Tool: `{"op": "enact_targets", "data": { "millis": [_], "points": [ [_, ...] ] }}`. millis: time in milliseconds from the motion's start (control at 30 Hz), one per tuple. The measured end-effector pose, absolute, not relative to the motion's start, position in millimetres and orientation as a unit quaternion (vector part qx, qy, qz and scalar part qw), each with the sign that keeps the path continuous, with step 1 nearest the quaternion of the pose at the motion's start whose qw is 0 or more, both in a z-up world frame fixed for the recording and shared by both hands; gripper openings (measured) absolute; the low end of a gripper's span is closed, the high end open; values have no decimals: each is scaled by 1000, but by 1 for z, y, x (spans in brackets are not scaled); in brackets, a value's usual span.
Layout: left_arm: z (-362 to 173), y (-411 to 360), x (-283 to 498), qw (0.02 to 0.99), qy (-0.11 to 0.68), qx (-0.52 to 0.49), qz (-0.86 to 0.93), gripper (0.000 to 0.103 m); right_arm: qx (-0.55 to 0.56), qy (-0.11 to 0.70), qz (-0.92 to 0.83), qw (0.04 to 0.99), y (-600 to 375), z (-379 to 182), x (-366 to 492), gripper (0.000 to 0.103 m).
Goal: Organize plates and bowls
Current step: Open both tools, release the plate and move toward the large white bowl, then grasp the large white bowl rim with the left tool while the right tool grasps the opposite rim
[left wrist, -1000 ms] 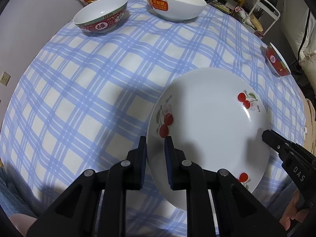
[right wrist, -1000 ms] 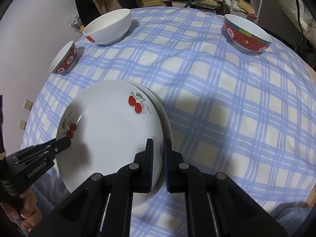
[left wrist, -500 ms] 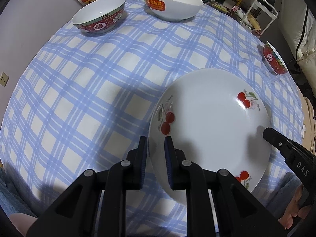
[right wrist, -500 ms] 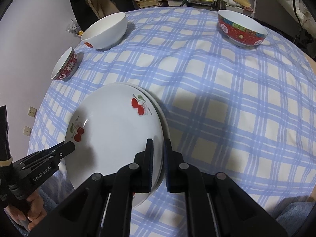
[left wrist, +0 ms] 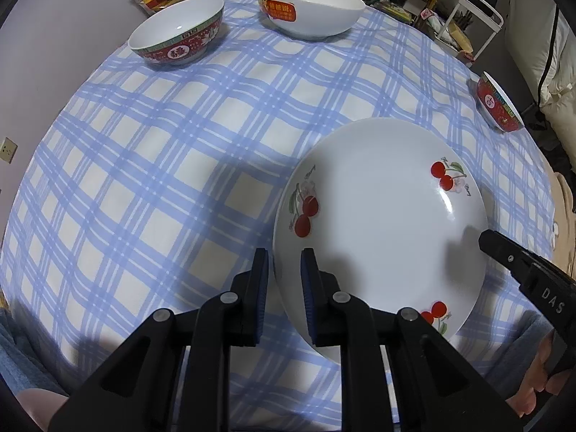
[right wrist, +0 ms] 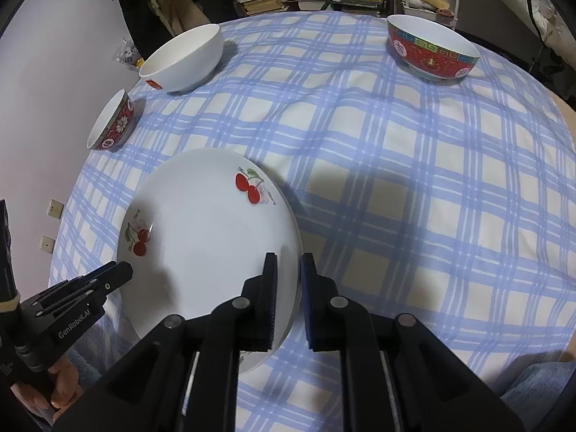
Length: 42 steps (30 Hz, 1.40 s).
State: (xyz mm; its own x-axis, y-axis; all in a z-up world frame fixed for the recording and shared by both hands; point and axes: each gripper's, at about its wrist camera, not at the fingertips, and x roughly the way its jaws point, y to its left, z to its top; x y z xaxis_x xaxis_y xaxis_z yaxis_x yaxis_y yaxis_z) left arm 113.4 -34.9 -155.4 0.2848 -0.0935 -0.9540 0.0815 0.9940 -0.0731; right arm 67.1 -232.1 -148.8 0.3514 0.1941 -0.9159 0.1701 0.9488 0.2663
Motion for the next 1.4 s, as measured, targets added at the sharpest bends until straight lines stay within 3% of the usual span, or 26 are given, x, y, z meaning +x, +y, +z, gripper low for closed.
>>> {"op": "enact_targets", "data": {
  "millis": [267, 367, 433, 500, 633, 700, 1000, 1400],
  "points": [
    [-151, -36, 114, 809, 585, 6, -50, 19, 178, 554, 6, 813, -237, -142, 67, 15],
    [-140, -41, 111, 818, 572, 14, -66, 23, 183, 554, 5, 812, -238, -142, 68, 19],
    [-132, -43, 111, 827, 558, 26, -65, 28, 185, 552, 2, 813, -239, -140, 69, 30],
    [-123, -45, 115, 831, 550, 31, -68, 47, 187, 546, -3, 817, -241, -136, 71, 51],
    [-107, -43, 128, 846, 529, 35, -54, 64, 177, 536, -12, 826, -241, -129, 82, 66],
    [-102, -39, 139, 846, 530, 25, -53, 77, 179, 529, -11, 830, -241, -124, 93, 77],
    [-92, -31, 206, 840, 535, 80, -40, 80, 210, 501, 29, 839, -239, -111, 151, 100],
    [-69, -10, 321, 850, 520, 71, -42, 80, 172, 509, 5, 843, -233, -118, 246, 102]
  ]
}}
